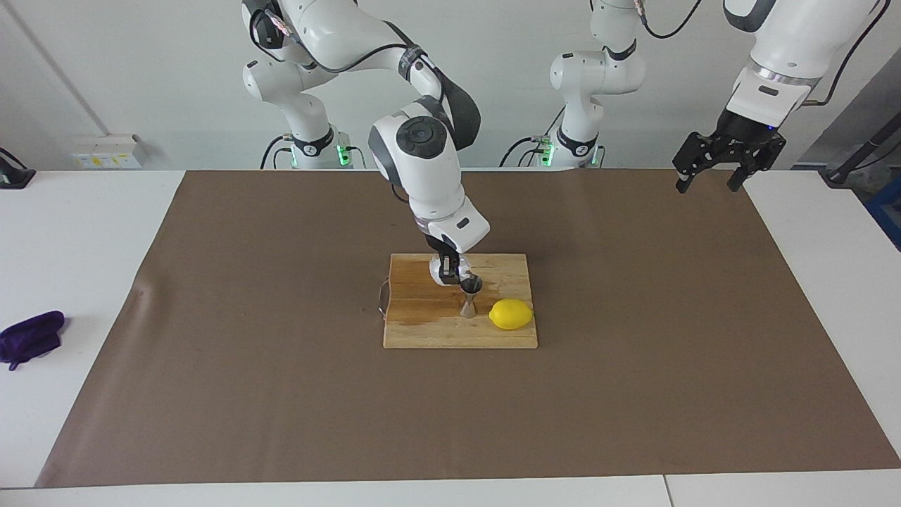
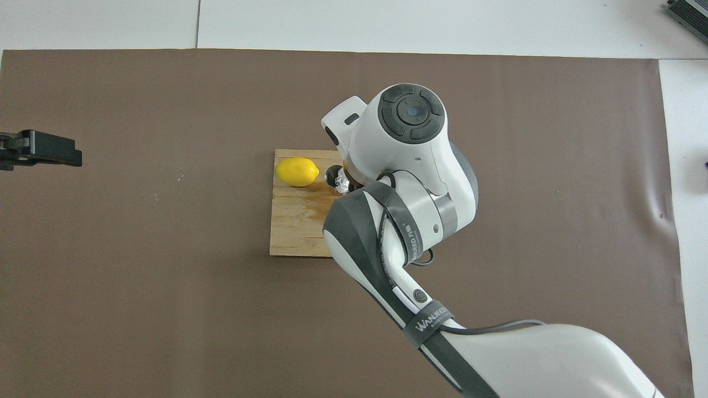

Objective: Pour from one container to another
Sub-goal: 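Tilt the glass cup with the right gripper to pour into the metal cup, then turn the glass cup upright and carry it back with the right gripper, then lower the glass cup onto the table with the right gripper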

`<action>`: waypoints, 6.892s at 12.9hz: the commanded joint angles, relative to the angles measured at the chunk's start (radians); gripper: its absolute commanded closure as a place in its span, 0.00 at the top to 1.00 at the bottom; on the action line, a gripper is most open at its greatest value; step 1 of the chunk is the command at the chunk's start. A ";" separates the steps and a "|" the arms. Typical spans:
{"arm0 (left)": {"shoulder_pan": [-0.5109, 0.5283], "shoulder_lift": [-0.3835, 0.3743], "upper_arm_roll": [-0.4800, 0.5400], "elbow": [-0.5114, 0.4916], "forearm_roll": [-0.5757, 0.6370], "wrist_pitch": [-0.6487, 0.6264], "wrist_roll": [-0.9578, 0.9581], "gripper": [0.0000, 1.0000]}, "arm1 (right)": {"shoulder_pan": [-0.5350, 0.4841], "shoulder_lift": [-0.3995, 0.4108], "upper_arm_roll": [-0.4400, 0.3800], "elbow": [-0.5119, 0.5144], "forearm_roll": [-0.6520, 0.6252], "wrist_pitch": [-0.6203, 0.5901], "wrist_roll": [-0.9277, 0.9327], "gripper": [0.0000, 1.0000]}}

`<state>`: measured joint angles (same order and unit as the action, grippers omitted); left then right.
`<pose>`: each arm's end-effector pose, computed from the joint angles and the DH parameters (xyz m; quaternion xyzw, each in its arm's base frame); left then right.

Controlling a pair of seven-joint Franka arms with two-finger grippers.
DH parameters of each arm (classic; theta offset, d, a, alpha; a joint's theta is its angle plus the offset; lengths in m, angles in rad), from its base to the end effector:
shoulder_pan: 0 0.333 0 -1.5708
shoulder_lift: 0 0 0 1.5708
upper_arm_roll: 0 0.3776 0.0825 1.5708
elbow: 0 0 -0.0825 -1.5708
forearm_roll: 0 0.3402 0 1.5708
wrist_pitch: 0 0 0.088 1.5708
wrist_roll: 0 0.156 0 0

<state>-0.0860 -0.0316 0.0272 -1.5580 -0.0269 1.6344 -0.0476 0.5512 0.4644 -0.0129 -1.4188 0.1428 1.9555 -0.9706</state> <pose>0.5099 -0.0338 0.6650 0.9984 -0.0054 0.0531 0.0167 0.5846 0.3695 0.4594 -0.7426 -0.6657 -0.0490 0.0550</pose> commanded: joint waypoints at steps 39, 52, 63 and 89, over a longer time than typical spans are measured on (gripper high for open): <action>0.000 -0.025 0.002 -0.020 0.018 -0.010 0.011 1.00 | 0.010 0.160 0.004 0.323 -0.123 -0.311 -0.132 0.00; 0.000 -0.024 0.002 -0.020 0.018 -0.010 0.011 1.00 | -0.027 0.160 0.027 0.345 -0.028 -0.182 -0.048 0.00; 0.000 -0.024 0.002 -0.020 0.018 -0.010 0.011 1.00 | -0.402 -0.162 0.027 -0.201 0.325 0.108 -0.357 0.00; -0.014 -0.025 0.000 -0.020 0.018 -0.010 0.009 1.00 | -1.041 -0.029 0.056 -0.347 0.719 -0.109 -1.208 1.00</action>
<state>-0.0878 -0.0320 0.0210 -1.5582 -0.0268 1.6343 -0.0471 -0.5042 0.4426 0.0388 -1.8071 0.8473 1.8338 -2.2468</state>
